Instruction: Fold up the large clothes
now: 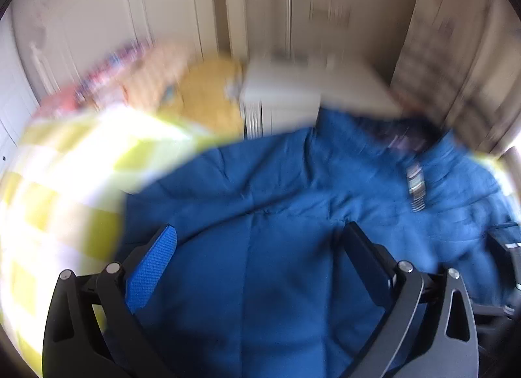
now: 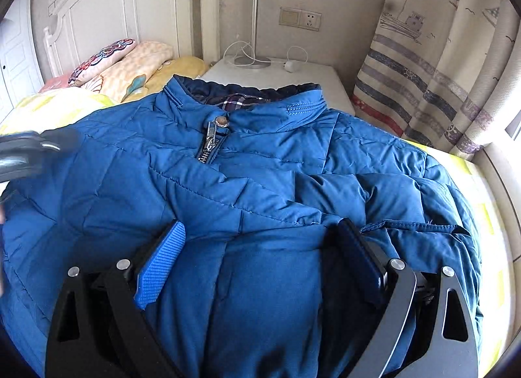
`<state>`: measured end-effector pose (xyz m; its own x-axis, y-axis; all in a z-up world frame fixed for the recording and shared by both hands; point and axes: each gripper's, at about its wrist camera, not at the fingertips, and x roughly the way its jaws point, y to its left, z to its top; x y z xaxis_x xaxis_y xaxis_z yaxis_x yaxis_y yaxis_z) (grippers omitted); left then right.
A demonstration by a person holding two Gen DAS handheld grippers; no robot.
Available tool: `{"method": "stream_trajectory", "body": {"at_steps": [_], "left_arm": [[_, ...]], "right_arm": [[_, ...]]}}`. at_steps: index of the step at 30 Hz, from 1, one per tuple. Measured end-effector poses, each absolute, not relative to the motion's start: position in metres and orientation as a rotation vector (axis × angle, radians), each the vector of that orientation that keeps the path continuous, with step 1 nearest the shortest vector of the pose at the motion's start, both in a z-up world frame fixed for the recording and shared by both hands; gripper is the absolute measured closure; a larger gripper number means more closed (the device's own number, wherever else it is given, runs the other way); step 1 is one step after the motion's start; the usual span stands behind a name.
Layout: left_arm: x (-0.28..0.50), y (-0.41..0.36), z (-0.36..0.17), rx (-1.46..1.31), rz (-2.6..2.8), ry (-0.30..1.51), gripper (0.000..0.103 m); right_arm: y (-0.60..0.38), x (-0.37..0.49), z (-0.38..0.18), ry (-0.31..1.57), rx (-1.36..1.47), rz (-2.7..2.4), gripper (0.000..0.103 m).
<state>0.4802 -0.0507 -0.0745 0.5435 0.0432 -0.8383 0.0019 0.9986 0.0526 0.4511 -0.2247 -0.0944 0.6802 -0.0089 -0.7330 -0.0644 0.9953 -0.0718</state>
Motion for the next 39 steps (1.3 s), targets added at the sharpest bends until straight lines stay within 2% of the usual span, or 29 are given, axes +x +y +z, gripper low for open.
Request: {"method": "stream_trajectory", "body": {"at_steps": [7, 10, 14, 16, 18, 23, 28, 31, 32, 39], "left_arm": [[0.478, -0.054, -0.085, 0.067, 0.030, 0.928, 0.002], [0.478, -0.054, -0.085, 0.067, 0.033, 0.922, 0.002], [0.473, -0.053, -0.087, 0.063, 0.040, 0.906, 0.002], [0.472, -0.053, -0.086, 0.066, 0.047, 0.898, 0.002], [0.471, -0.054, -0.086, 0.067, 0.049, 0.893, 0.002], [0.470, -0.053, -0.086, 0.065, 0.049, 0.895, 0.002], [0.471, -0.052, -0.085, 0.060, 0.046, 0.893, 0.002], [0.470, -0.052, -0.085, 0.058, 0.044, 0.891, 0.002], [0.470, -0.051, -0.085, 0.055, 0.043, 0.887, 0.002], [0.466, -0.051, -0.079, 0.066, 0.047, 0.896, 0.002]], "right_arm": [[-0.224, 0.450, -0.093, 0.819, -0.100, 0.028, 0.013], [-0.230, 0.450, -0.080, 0.881, -0.055, 0.044, 0.015], [-0.259, 0.436, -0.039, 0.709, 0.016, -0.067, 0.012], [-0.281, 0.448, -0.050, 0.767, 0.043, -0.142, 0.011], [-0.297, 0.462, -0.085, 0.864, 0.035, -0.137, 0.008], [-0.294, 0.458, -0.076, 0.877, 0.005, -0.150, 0.009], [-0.280, 0.409, -0.040, 0.699, 0.046, -0.098, 0.007], [-0.255, 0.412, -0.082, 0.845, -0.107, -0.018, 0.004], [-0.253, 0.409, -0.096, 0.814, -0.133, -0.011, 0.004], [-0.258, 0.409, -0.101, 0.828, -0.108, -0.013, 0.004]]}}
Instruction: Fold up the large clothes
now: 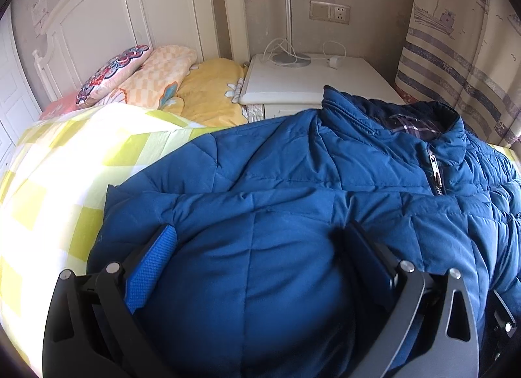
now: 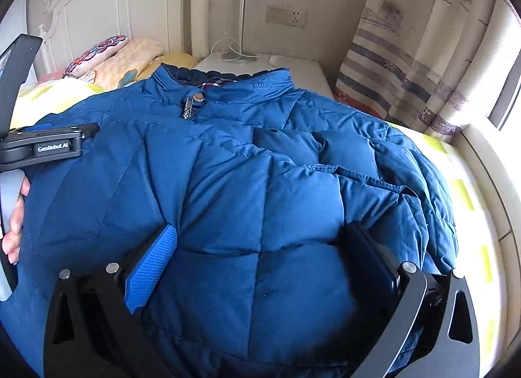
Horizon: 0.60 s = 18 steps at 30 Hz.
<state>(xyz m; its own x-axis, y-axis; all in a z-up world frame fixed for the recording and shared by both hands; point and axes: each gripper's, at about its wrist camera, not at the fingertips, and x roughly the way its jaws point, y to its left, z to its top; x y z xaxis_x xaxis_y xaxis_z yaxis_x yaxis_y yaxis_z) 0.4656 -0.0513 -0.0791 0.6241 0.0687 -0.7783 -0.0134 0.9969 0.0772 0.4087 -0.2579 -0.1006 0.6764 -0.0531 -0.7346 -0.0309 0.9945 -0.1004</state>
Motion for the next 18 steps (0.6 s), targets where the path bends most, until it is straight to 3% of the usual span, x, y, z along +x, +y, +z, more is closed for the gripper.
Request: {"method": "stream_trajectory", "body": {"at_steps": [5, 10, 18], "left_arm": [[0.397, -0.054, -0.042, 0.034, -0.074, 0.746, 0.002], [0.359, -0.055, -0.085, 0.157, -0.113, 0.832, 0.002], [0.362, -0.046, -0.090, 0.123, -0.114, 0.858, 0.002]], "right_arm": [[-0.260, 0.414, -0.098, 0.833, -0.100, -0.009, 0.004], [-0.260, 0.415, -0.098, 0.833, -0.100, -0.007, 0.004], [-0.256, 0.394, -0.079, 0.872, -0.106, -0.028, 0.005]]}}
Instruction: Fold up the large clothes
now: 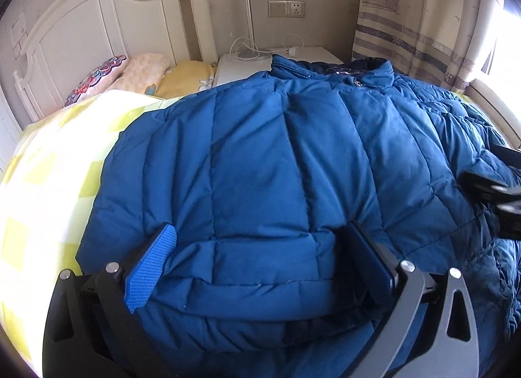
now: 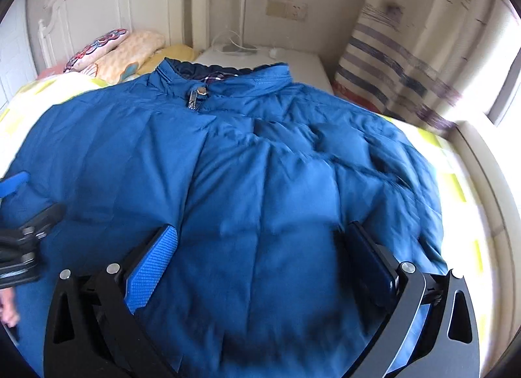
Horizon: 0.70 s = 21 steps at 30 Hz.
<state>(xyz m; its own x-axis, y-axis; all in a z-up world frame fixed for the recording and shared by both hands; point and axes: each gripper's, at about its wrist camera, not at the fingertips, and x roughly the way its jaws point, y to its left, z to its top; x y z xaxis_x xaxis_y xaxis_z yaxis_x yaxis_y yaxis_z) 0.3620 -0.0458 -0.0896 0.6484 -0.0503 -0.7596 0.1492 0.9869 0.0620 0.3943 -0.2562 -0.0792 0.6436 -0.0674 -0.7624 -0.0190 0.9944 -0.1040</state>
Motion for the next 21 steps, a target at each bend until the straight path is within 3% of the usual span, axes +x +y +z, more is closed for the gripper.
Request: {"method": "stream_trajectory", "body": {"at_steps": [3, 7, 10, 15, 17, 21], "left_arm": [[0.362, -0.044, -0.090, 0.116, -0.116, 0.858, 0.002], [0.365, -0.049, -0.089, 0.132, -0.108, 0.860, 0.002], [0.360, -0.050, -0.085, 0.138, -0.087, 0.854, 0.002], [0.306, -0.060, -0.056, 0.081, -0.131, 0.771, 0.002], [0.300, -0.071, -0.067, 0.159, -0.103, 0.794, 0.002], [0.313, -0.068, -0.093, 0.138, -0.132, 0.895, 0.002]], "right_arm": [[-0.259, 0.356, -0.066, 0.800, -0.108, -0.052, 0.005], [-0.264, 0.345, -0.097, 0.833, -0.144, -0.027, 0.004], [-0.258, 0.345, -0.088, 0.890, -0.146, -0.065, 0.005], [-0.232, 0.304, -0.072, 0.818, -0.133, 0.031, 0.005], [-0.227, 0.309, -0.104, 0.916, -0.152, 0.037, 0.004], [-0.234, 0.310, -0.109, 0.909, -0.088, 0.046, 0.004]]}}
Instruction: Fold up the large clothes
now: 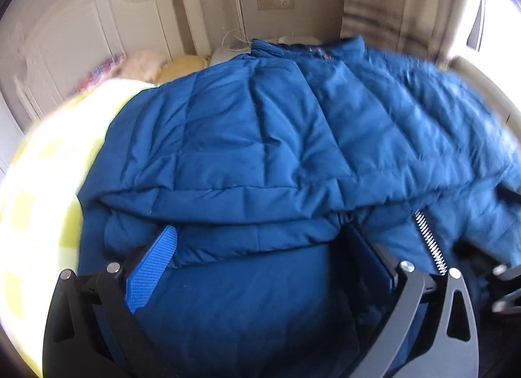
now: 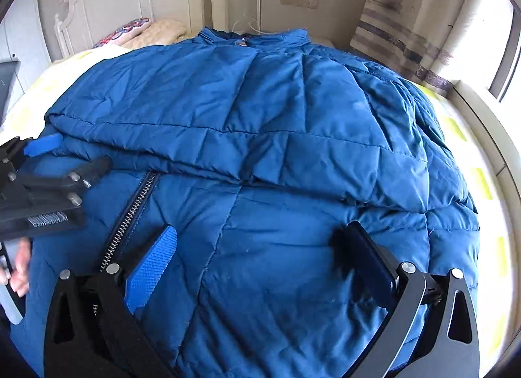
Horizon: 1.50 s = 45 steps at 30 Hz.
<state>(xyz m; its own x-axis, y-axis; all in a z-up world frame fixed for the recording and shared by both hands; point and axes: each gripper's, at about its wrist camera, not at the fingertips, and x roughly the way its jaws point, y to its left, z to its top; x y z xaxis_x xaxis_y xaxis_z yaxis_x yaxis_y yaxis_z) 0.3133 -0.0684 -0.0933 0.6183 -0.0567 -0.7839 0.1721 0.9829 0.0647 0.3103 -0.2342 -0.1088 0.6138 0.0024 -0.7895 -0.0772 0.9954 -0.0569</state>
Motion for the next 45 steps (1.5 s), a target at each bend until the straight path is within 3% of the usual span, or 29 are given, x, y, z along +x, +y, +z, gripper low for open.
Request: {"method": "stream_trajectory", "body": {"at_steps": [8, 11, 18, 22, 30, 36, 45], "left_arm": [[0.268, -0.050, -0.088, 0.205, -0.057, 0.861, 0.002], [0.275, -0.021, -0.094, 0.044, -0.099, 0.933, 0.002], [0.255, -0.005, -0.089, 0.132, 0.021, 0.901, 0.002], [0.262, 0.023, -0.096, -0.015, -0.010, 0.959, 0.002], [0.209, -0.004, -0.059, -0.033, -0.043, 0.805, 0.003], [0.200, -0.072, -0.098, 0.188, -0.166, 0.897, 0.002], [0.176, -0.011, -0.086, 0.107, -0.055, 0.866, 0.002]], "right_arm": [[-0.255, 0.279, -0.095, 0.881, -0.087, 0.024, 0.005], [-0.271, 0.278, -0.108, 0.915, -0.018, 0.054, 0.005], [-0.271, 0.253, -0.093, 0.884, -0.106, -0.008, 0.005], [-0.300, 0.251, -0.108, 0.936, -0.001, 0.017, 0.005], [-0.289, 0.213, -0.077, 0.833, 0.008, -0.008, 0.005], [-0.230, 0.201, -0.109, 0.921, -0.173, 0.155, 0.005], [-0.272, 0.177, -0.089, 0.882, -0.138, 0.060, 0.005]]}}
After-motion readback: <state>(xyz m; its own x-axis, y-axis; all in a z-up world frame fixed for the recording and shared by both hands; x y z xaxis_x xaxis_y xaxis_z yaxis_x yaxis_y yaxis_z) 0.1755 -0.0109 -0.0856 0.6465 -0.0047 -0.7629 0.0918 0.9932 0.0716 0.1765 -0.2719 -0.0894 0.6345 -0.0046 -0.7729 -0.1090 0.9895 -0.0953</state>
